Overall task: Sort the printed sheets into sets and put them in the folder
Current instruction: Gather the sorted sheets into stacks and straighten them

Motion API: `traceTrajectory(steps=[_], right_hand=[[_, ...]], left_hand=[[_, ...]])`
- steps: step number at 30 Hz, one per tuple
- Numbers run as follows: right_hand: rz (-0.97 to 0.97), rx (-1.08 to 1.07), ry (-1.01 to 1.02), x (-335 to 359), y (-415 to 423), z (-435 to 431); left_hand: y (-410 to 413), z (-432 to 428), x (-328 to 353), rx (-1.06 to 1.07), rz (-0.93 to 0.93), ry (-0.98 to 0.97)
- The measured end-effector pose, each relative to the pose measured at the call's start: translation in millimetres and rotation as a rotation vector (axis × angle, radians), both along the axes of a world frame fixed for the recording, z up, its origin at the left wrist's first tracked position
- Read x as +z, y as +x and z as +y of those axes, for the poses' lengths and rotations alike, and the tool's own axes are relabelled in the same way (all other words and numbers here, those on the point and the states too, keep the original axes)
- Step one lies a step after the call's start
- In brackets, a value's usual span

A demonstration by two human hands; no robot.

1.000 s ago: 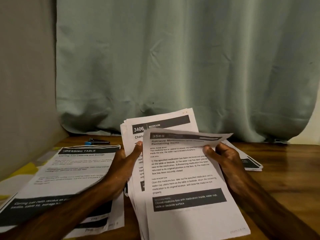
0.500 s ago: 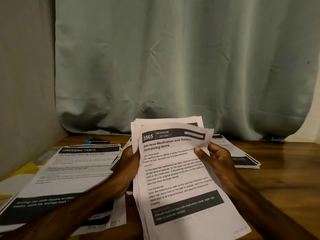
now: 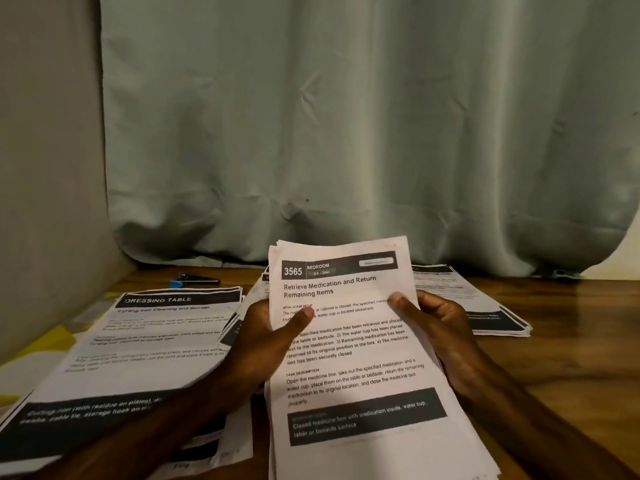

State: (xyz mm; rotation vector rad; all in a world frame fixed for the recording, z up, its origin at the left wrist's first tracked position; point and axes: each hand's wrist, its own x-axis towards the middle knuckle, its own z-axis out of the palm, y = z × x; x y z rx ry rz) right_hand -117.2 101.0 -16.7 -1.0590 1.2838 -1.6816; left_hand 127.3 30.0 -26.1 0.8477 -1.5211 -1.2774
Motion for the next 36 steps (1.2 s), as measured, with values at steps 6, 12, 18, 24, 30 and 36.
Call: traceTrajectory(steps=[6,12,18,24,30,36], right_hand=[[-0.020,-0.038,-0.043,4.4,-7.1,2.9],[0.014,-0.095,-0.032,4.6,-21.0,3.1],[0.017,-0.046,0.038,11.6,-22.1,14.4],[0.046,-0.104,0.032,11.1,-25.4,13.2],[0.200,-0.318,-0.096,12.6,-41.1,6.2],[0.081,-0.162,-0.047,15.3,-34.0,10.3]], left_hand=[[2.7,-13.5,-1.9,0.012,-0.098,0.065],[7.5,-18.9,-3.1,-0.051,-0.149,0.097],[7.6,-11.1,-0.7,-0.081,-0.076,0.061],[7.0,-11.5,-4.0,-0.016,-0.072,0.049],[5.1,-16.6,-7.5,0.041,-0.074,0.048],[4.2,-16.8,-8.1,0.070,-0.084,0.030]])
